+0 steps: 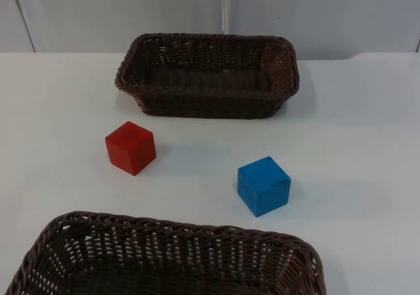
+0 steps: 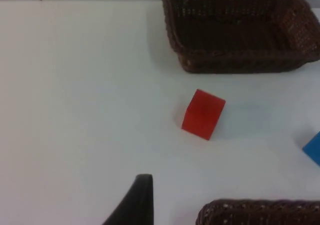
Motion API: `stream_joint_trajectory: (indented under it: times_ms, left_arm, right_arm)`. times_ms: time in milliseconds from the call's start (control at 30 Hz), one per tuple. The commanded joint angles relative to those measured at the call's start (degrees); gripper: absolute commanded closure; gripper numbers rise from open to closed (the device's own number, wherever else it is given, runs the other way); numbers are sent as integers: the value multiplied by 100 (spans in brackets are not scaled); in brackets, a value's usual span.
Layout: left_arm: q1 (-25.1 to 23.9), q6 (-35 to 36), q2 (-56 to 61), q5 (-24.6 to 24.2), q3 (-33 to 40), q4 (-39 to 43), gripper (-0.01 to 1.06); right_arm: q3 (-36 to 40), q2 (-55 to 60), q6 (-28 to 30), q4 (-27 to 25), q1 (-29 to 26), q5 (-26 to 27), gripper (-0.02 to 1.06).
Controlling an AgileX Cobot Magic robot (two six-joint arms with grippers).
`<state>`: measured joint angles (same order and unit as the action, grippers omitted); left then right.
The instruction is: Pick up one cube with the left hand and place it into the upper basket. Pick up one cube with the right hand and place it into the lower basket.
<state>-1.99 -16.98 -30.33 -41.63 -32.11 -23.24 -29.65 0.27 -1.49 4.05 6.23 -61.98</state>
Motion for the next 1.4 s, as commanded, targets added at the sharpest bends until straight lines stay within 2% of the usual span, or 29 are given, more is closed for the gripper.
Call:
stream_joint_trajectory:
  times_ms: [0, 300, 400, 600, 1133, 1200, 1367]
  left_arm:
    - [-9, -275, -114, 229, -53, -336, 0]
    - [-9, -721, -1068, 256, -755, -527, 0]
    - [-9, -1119, -1526, 231, -1048, -527, 0]
    - [-9, -1152, -2193, 161, -1433, -619, 0]
    - [-9, -1718, -3401, 424, -1814, -918, 0]
    - [-9, -1981, -3559, 449, -1857, -1041, 3]
    - [-9, -2108, -3852, 449, -2015, -1085, 9]
  right_arm:
    - [17, -27, 7, -16, -38, 17, -1]
    - [17, -27, 7, -16, -38, 17, -1]
    - [17, -27, 7, -16, -38, 17, -1]
    - [17, -27, 7, -16, -38, 17, -1]
    - [17, -27, 7, -16, -38, 17, -1]
    - [17, -27, 7, -16, -38, 17, -1]
    - [17, -27, 7, -16, -38, 17, -1]
